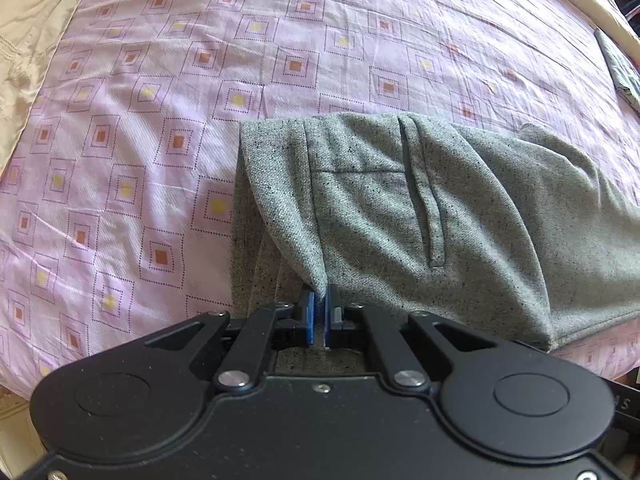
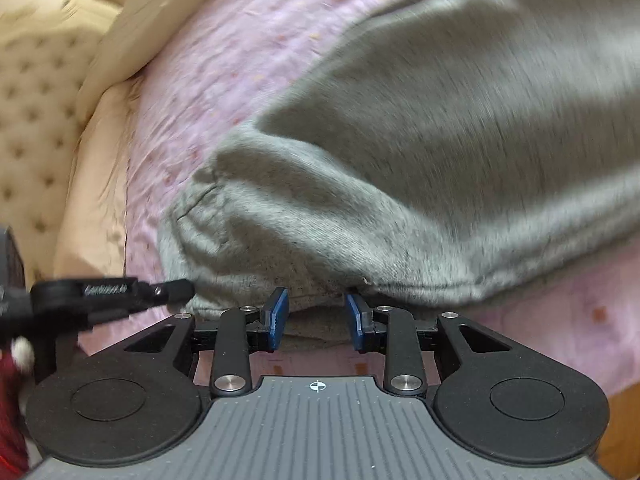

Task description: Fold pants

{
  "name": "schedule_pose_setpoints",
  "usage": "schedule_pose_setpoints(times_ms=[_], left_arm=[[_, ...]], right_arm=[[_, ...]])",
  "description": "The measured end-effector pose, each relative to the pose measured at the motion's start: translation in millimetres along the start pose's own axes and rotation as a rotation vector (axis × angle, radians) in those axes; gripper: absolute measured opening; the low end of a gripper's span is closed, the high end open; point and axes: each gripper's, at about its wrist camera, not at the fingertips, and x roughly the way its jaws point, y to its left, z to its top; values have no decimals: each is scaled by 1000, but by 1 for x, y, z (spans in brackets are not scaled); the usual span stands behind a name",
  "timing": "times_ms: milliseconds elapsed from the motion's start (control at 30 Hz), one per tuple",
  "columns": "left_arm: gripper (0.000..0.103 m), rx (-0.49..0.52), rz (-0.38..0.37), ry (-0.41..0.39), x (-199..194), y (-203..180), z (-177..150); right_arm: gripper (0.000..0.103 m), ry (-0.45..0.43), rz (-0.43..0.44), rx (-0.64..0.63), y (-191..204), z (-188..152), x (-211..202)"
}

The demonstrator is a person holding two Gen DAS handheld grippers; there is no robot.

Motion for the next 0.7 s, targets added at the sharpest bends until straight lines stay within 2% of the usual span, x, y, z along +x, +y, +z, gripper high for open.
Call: schedule_pose_setpoints(times_ms=[100,333,367,400,567,633,700], left_arm=[[6,0,-3,-4,-6,0,2],[6,0,-32,-4,-19,8,10],[6,2,-31,-4,-21,8,11],[6,5,-30,-7,-23,8,12],[6,41,-32,-25,-47,18,9],[7,25,-41,5,-44,27,2],[10,14,-10,63,-25,34,-5]], right_arm=[[30,6,43,95,-8,-6,4],[29,-88,150,303,-26,-5,6],[23,-101,160,292,-24,-5,3],[11,-110,153,256,-19,-6,-1],[10,-45,159,131,9,-16,-26],[10,-12,117,118,10,-21,-20],[13,26,30,124,3,-23,1]])
